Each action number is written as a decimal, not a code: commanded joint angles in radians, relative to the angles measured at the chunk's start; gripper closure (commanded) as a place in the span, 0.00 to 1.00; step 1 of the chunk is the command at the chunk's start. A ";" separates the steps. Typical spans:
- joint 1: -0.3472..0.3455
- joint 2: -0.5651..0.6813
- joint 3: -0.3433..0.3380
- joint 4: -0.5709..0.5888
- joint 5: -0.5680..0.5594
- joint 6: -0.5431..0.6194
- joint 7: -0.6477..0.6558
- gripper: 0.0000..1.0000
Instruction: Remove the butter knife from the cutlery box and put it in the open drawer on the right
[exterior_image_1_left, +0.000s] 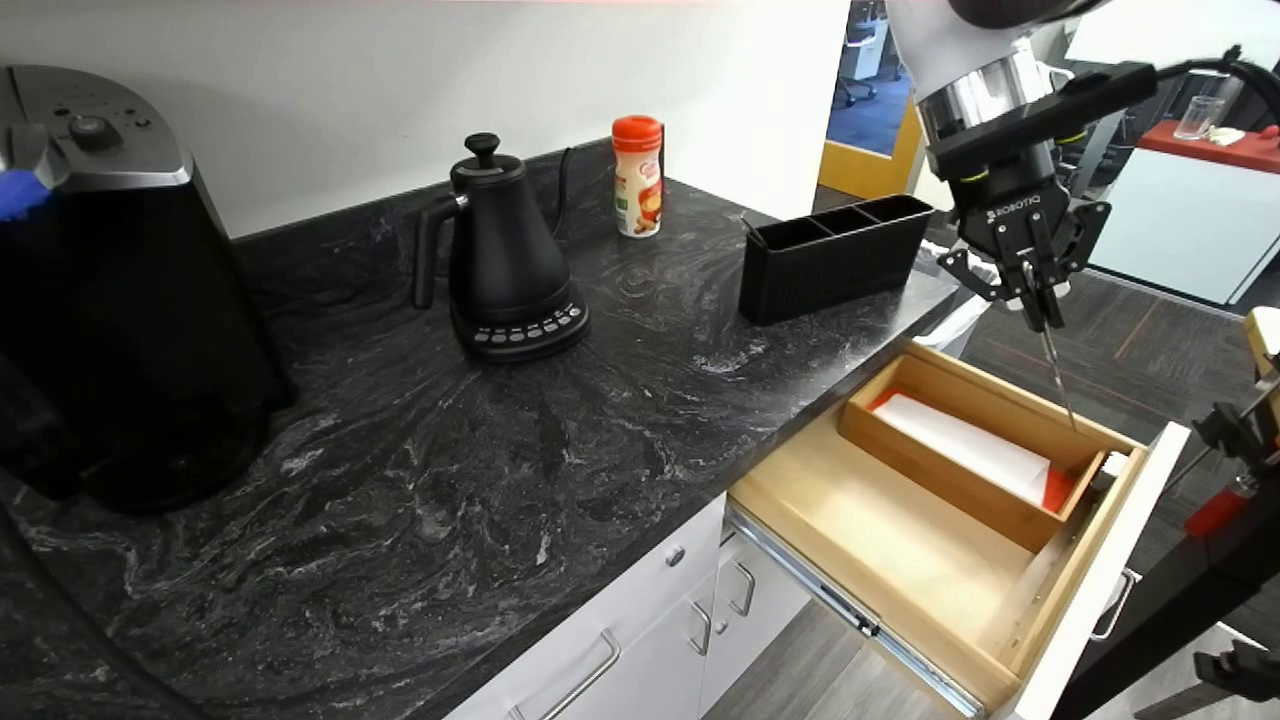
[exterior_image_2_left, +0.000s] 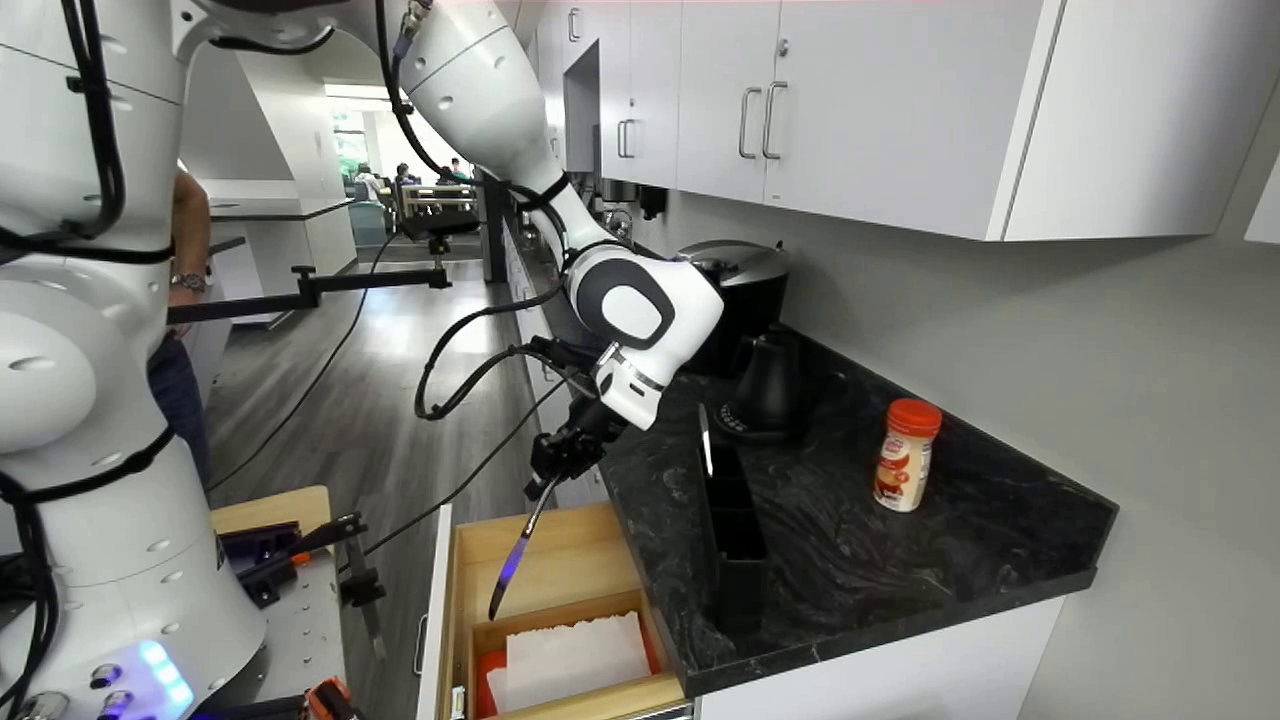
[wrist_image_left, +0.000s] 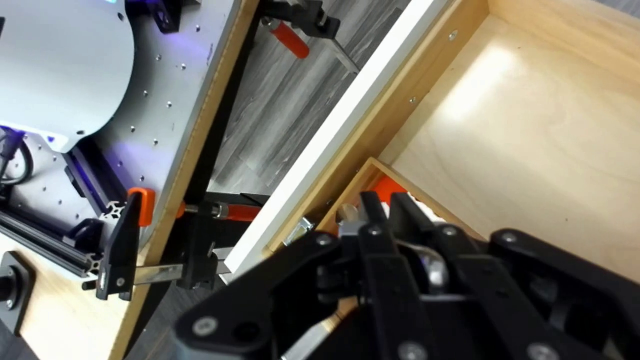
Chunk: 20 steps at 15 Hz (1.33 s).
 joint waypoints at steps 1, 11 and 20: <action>0.013 -0.028 -0.011 -0.078 -0.006 0.042 0.056 0.97; -0.022 0.013 -0.095 -0.076 -0.144 0.106 0.089 0.97; -0.056 0.158 -0.084 0.039 -0.036 0.103 0.060 0.97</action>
